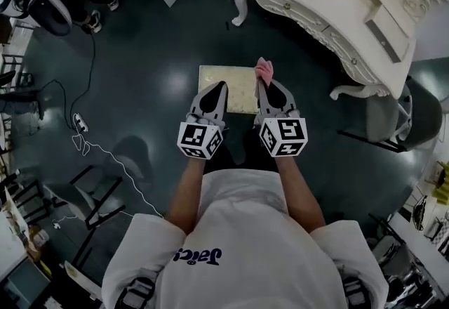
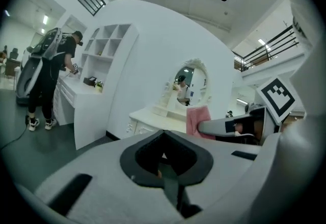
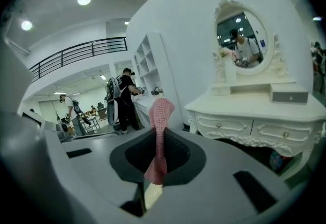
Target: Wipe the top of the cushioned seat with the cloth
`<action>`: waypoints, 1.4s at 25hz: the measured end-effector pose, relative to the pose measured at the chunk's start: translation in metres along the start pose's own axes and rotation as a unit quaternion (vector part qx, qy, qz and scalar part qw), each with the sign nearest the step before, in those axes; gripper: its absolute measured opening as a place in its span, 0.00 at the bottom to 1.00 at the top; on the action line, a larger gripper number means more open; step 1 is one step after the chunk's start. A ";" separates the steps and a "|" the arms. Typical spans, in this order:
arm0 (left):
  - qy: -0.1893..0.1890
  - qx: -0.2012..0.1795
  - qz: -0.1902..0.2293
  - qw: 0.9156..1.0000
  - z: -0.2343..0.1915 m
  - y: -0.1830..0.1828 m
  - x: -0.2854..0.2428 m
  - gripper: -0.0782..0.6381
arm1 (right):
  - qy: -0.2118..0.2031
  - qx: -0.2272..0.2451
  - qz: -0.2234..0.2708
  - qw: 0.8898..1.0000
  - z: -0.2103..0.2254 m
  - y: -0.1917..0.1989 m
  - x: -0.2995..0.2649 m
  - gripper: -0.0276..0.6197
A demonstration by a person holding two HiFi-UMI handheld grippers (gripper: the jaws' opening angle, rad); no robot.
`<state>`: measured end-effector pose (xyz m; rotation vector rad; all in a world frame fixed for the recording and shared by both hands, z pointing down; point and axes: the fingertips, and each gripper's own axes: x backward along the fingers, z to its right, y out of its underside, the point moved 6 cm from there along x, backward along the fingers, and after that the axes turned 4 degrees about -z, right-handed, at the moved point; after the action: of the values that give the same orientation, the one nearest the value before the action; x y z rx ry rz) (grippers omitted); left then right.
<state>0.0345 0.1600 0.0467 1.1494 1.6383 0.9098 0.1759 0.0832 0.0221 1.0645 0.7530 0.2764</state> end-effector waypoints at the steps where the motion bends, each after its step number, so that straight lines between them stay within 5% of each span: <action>1: -0.009 0.011 -0.001 1.000 -0.005 0.010 -0.013 0.12 | -0.004 -0.016 -0.019 1.000 0.014 0.010 -0.013 0.08; 9: -0.069 0.023 -0.055 0.996 -0.081 0.087 -0.070 0.12 | -0.012 -0.089 -0.142 0.986 0.057 0.110 -0.119 0.08; 15: -0.062 0.021 -0.099 0.993 -0.162 0.150 -0.083 0.12 | -0.025 -0.111 -0.211 0.971 0.030 0.194 -0.206 0.08; 25: -0.068 0.039 -0.101 0.992 -0.290 0.222 -0.075 0.12 | -0.025 -0.176 -0.296 0.938 -0.026 0.311 -0.350 0.08; 35: -0.094 0.071 -0.118 0.986 -0.343 0.254 -0.067 0.12 | -0.008 -0.213 -0.383 0.899 -0.051 0.384 -0.436 0.08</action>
<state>-0.2079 0.1486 0.4044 1.0728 1.6611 0.5261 -0.1183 0.0639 0.5245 0.3002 0.9838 -0.2426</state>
